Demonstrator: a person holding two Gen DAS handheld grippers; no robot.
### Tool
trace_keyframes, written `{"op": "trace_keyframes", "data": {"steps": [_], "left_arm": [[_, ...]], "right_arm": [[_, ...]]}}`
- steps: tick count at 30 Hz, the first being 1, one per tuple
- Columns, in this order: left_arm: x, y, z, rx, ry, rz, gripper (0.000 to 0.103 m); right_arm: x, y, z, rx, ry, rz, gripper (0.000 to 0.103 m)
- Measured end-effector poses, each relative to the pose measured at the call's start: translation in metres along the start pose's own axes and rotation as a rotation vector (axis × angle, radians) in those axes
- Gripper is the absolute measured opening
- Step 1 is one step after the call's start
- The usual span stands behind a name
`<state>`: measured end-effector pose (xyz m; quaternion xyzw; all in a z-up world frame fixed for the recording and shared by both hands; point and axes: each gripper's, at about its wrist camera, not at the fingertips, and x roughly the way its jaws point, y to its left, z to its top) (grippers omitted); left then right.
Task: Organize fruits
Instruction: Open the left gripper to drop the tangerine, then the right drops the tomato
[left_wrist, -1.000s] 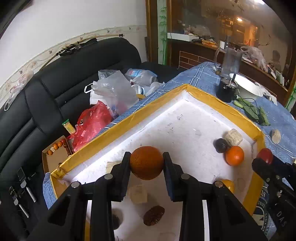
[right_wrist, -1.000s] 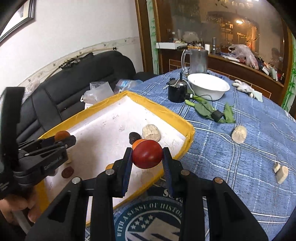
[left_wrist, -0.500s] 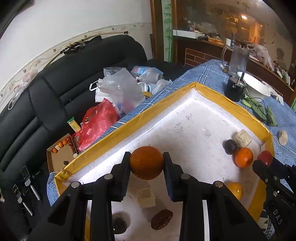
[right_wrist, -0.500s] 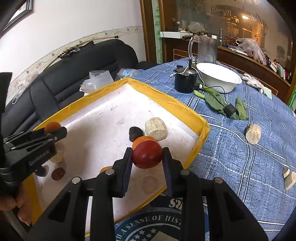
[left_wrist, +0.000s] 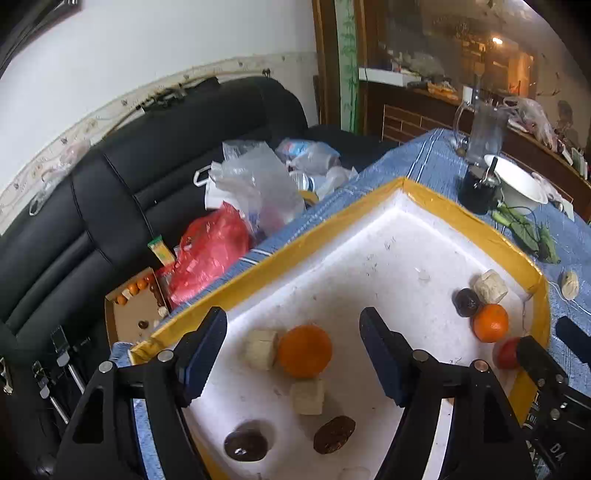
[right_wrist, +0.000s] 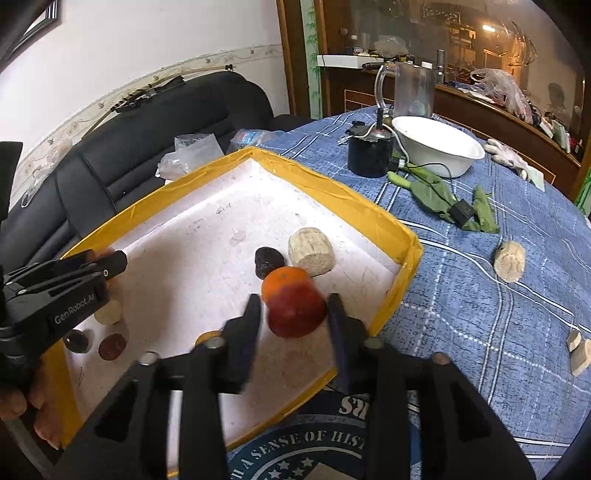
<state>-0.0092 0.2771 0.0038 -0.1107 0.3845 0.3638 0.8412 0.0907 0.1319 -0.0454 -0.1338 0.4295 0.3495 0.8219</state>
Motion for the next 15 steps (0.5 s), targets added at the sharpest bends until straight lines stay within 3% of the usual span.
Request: {"op": "trace_keyframes", "data": {"steps": [2, 8, 15], "left_arm": [[-0.008, 0.003, 0.000, -0.009, -0.029, 0.001, 0.076], [-0.044, 0.000, 0.000, -0.009, -0.145, -0.014, 0.081], [-0.083, -0.030, -0.006, 0.060, -0.223, -0.110, 0.083]], "right_arm": [[-0.004, -0.001, 0.000, 0.001, -0.008, -0.004, 0.063], [-0.028, -0.008, -0.004, 0.003, -0.052, -0.039, 0.075], [-0.071, -0.032, -0.023, 0.038, -0.108, -0.102, 0.093]]}}
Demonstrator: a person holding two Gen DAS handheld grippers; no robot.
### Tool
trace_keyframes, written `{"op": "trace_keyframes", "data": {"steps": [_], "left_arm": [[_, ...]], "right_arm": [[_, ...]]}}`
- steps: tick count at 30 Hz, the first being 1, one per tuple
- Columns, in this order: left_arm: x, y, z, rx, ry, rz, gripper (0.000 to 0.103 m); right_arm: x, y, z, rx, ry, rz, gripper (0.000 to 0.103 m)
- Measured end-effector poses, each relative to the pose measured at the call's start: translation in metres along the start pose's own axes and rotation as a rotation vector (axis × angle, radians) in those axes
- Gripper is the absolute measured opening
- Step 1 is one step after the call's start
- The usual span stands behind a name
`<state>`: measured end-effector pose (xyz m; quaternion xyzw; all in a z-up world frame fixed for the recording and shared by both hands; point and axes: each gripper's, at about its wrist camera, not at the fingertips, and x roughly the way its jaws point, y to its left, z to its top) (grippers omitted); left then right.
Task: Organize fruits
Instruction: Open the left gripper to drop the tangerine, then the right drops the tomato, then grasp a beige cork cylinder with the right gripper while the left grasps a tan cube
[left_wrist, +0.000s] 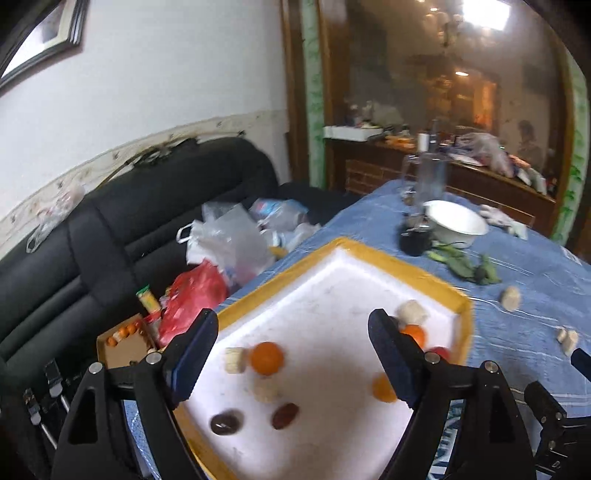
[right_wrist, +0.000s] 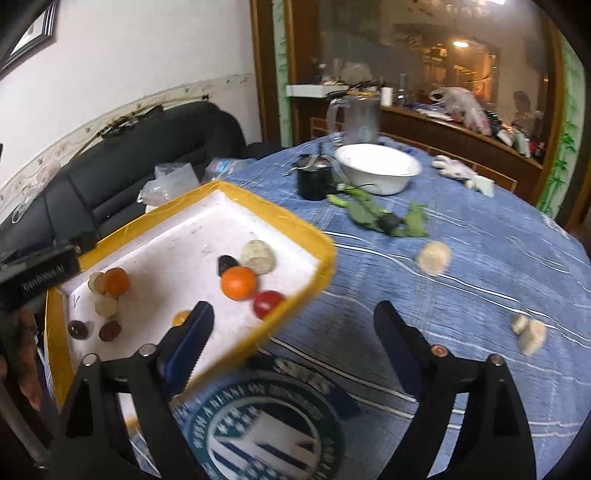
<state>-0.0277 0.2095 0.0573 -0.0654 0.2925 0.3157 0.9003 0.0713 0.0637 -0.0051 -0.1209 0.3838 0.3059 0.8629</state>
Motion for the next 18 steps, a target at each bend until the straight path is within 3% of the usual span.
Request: {"op": "trace_keyframes", "data": {"steps": [3, 10, 18], "left_arm": [[-0.009, -0.019, -0.003, 0.037, 0.005, -0.047, 0.084], [-0.013, -0.073, -0.022, 0.134, 0.098, -0.213, 0.084], [-0.006, -0.148, -0.053, 0.279, 0.171, -0.302, 0.084]], "right_arm": [[-0.019, -0.016, -0.010, 0.018, -0.015, -0.034, 0.103], [-0.050, -0.064, -0.045, 0.087, 0.026, -0.102, 0.103], [-0.078, -0.132, -0.097, 0.165, 0.099, -0.207, 0.103]]}}
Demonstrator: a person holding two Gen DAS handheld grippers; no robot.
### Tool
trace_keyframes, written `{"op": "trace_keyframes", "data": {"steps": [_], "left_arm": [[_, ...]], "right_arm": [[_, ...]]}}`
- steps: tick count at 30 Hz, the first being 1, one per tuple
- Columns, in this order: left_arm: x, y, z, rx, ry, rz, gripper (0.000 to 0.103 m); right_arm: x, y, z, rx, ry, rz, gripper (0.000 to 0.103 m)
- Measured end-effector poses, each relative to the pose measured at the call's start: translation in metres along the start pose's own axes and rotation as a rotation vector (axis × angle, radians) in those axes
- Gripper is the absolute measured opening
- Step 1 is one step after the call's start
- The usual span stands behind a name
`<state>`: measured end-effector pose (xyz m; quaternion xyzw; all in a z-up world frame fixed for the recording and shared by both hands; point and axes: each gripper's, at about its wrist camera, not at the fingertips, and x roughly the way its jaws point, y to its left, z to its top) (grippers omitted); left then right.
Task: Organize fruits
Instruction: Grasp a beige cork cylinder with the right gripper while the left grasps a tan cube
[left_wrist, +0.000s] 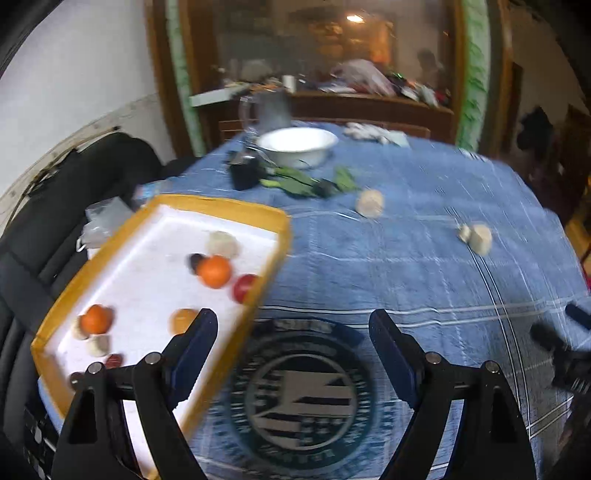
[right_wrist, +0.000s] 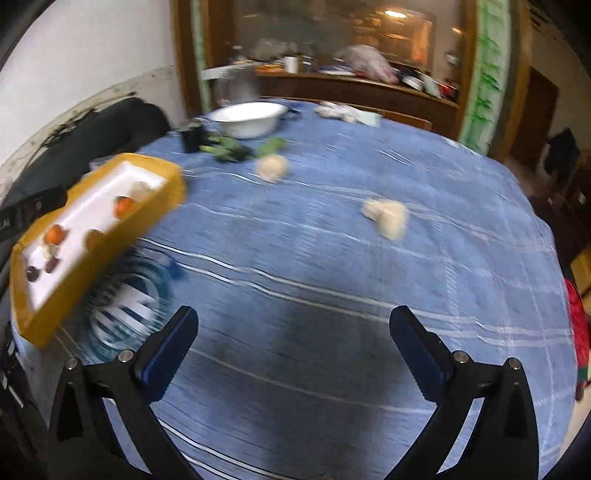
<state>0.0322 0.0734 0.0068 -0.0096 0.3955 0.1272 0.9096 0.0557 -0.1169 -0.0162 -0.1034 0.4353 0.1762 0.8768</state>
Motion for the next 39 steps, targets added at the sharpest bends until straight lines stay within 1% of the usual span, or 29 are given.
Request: {"op": "trace_keyframes", "data": {"steps": [4, 7, 9, 10, 11, 12, 13, 14, 16, 19, 21, 22, 23, 24, 25, 26, 28, 29, 30, 31, 32, 34, 37, 39], "left_arm": [[0.017, -0.026, 0.001, 0.044, 0.028, -0.021, 0.084], [0.026, -0.037, 0.002, 0.057, 0.042, -0.028, 0.084], [0.031, -0.042, 0.007, 0.056, 0.042, -0.039, 0.084], [0.034, -0.044, 0.009, 0.059, 0.043, -0.047, 0.084], [0.036, -0.045, 0.012, 0.061, 0.044, -0.053, 0.084], [0.040, -0.048, 0.016, 0.062, 0.041, -0.060, 0.084], [0.045, -0.051, 0.019, 0.063, 0.041, -0.061, 0.084], [0.050, -0.055, 0.022, 0.068, 0.046, -0.063, 0.084], [0.058, -0.064, 0.027, 0.078, 0.043, -0.087, 0.084], [0.070, -0.083, 0.036, 0.104, 0.037, -0.125, 0.083], [0.079, -0.101, 0.043, 0.121, 0.036, -0.158, 0.083], [0.081, -0.109, 0.045, 0.127, 0.032, -0.175, 0.083], [0.083, -0.120, 0.048, 0.135, 0.025, -0.196, 0.082], [0.087, -0.135, 0.051, 0.149, 0.022, -0.218, 0.079], [0.091, -0.146, 0.053, 0.162, 0.027, -0.234, 0.077], [0.095, -0.159, 0.055, 0.177, 0.030, -0.253, 0.072], [0.104, -0.181, 0.059, 0.201, 0.030, -0.264, 0.069], [0.109, -0.189, 0.060, 0.211, 0.036, -0.265, 0.060], [0.118, -0.198, 0.061, 0.226, 0.056, -0.256, 0.036], [0.121, -0.201, 0.061, 0.237, 0.062, -0.242, 0.035], [0.120, -0.203, 0.063, 0.236, 0.052, -0.241, 0.012], [0.118, -0.203, 0.062, 0.236, 0.053, -0.247, 0.013], [0.109, -0.196, 0.057, 0.226, 0.057, -0.260, 0.013], [0.096, -0.189, 0.053, 0.226, 0.035, -0.252, 0.013]], "right_arm": [[-0.003, -0.052, -0.011, 0.109, 0.005, -0.050, 0.103], [0.000, -0.077, -0.010, 0.148, 0.002, -0.082, 0.103], [0.007, -0.086, -0.004, 0.158, 0.006, -0.090, 0.102], [0.012, -0.086, 0.000, 0.153, 0.008, -0.087, 0.099], [0.017, -0.085, 0.005, 0.145, 0.010, -0.085, 0.092], [0.027, -0.083, 0.013, 0.129, 0.013, -0.086, 0.087], [0.035, -0.082, 0.020, 0.120, 0.016, -0.085, 0.080], [0.043, -0.080, 0.026, 0.113, 0.020, -0.084, 0.076], [0.067, -0.079, 0.042, 0.101, 0.039, -0.089, 0.071], [0.092, -0.079, 0.060, 0.095, 0.048, -0.086, 0.070], [0.105, -0.079, 0.069, 0.085, 0.047, -0.095, 0.062], [0.111, -0.079, 0.072, 0.073, 0.048, -0.114, 0.047], [0.116, -0.082, 0.073, 0.078, 0.055, -0.106, 0.032], [0.115, -0.086, 0.074, 0.099, 0.055, -0.077, 0.031], [0.111, -0.089, 0.072, 0.107, 0.049, -0.100, 0.031], [0.106, -0.094, 0.070, 0.111, 0.038, -0.107, 0.031], [0.092, -0.114, 0.062, 0.165, 0.021, -0.103, 0.031], [0.084, -0.124, 0.058, 0.191, 0.008, -0.101, 0.031], [0.077, -0.134, 0.053, 0.219, -0.003, -0.103, 0.031], [0.074, -0.141, 0.050, 0.236, -0.008, -0.103, 0.031], [0.070, -0.148, 0.047, 0.254, -0.015, -0.102, 0.031], [0.063, -0.159, 0.043, 0.287, -0.031, -0.092, 0.031], [0.062, -0.163, 0.042, 0.302, -0.044, -0.072, 0.031], [0.063, -0.162, 0.041, 0.295, -0.046, -0.060, 0.031]]}}
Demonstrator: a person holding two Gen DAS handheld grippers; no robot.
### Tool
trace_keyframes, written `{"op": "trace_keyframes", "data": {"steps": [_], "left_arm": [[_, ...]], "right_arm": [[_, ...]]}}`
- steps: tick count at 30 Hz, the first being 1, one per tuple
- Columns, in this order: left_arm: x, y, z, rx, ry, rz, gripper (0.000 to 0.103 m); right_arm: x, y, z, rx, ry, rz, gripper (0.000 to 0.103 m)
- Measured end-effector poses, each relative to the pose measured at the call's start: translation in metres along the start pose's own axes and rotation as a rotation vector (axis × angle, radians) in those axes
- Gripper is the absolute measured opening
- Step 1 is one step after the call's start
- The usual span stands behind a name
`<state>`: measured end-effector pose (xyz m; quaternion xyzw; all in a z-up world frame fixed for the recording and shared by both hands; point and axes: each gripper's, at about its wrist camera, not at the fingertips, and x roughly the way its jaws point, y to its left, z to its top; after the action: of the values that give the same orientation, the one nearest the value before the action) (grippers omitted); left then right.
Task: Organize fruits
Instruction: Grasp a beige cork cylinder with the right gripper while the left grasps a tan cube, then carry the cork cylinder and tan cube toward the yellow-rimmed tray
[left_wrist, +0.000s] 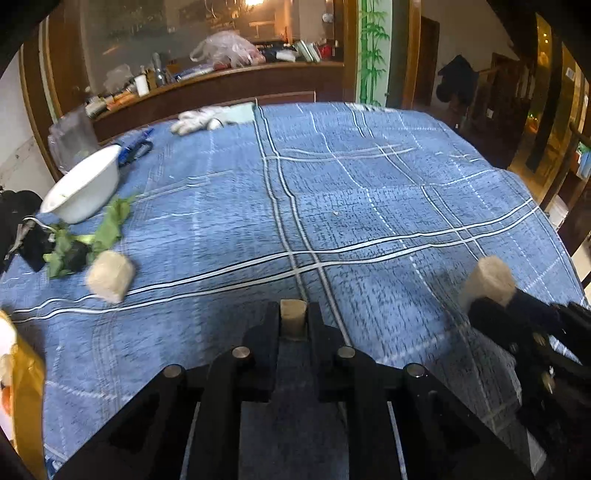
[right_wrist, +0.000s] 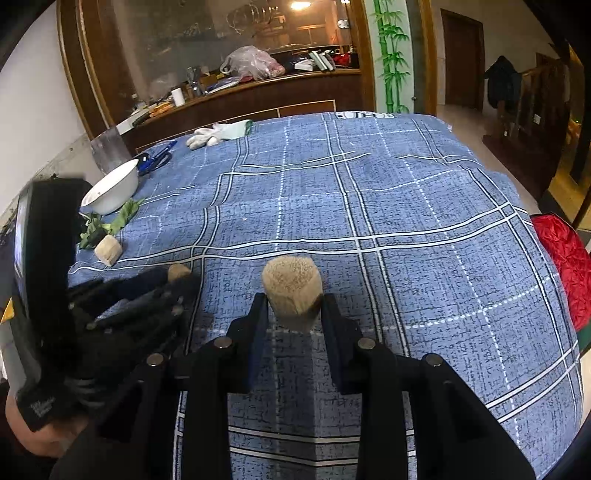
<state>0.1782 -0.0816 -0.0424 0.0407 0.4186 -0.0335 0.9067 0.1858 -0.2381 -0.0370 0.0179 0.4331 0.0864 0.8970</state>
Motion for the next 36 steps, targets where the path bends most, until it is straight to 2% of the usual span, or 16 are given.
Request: {"op": "trace_keyframes", "data": {"steps": [11, 22, 36], "left_arm": [[-0.057, 0.027, -0.036, -0.007, -0.021, 0.036, 0.013], [-0.100, 0.049, -0.065, -0.052, -0.060, 0.082, 0.013], [-0.122, 0.062, -0.079, -0.085, -0.082, 0.097, 0.013]], "right_arm": [[-0.006, 0.012, -0.008, -0.026, 0.014, 0.006, 0.031], [-0.051, 0.040, -0.048, -0.049, 0.021, 0.023, 0.031], [-0.084, 0.078, -0.072, -0.100, -0.007, 0.055, 0.031]]}}
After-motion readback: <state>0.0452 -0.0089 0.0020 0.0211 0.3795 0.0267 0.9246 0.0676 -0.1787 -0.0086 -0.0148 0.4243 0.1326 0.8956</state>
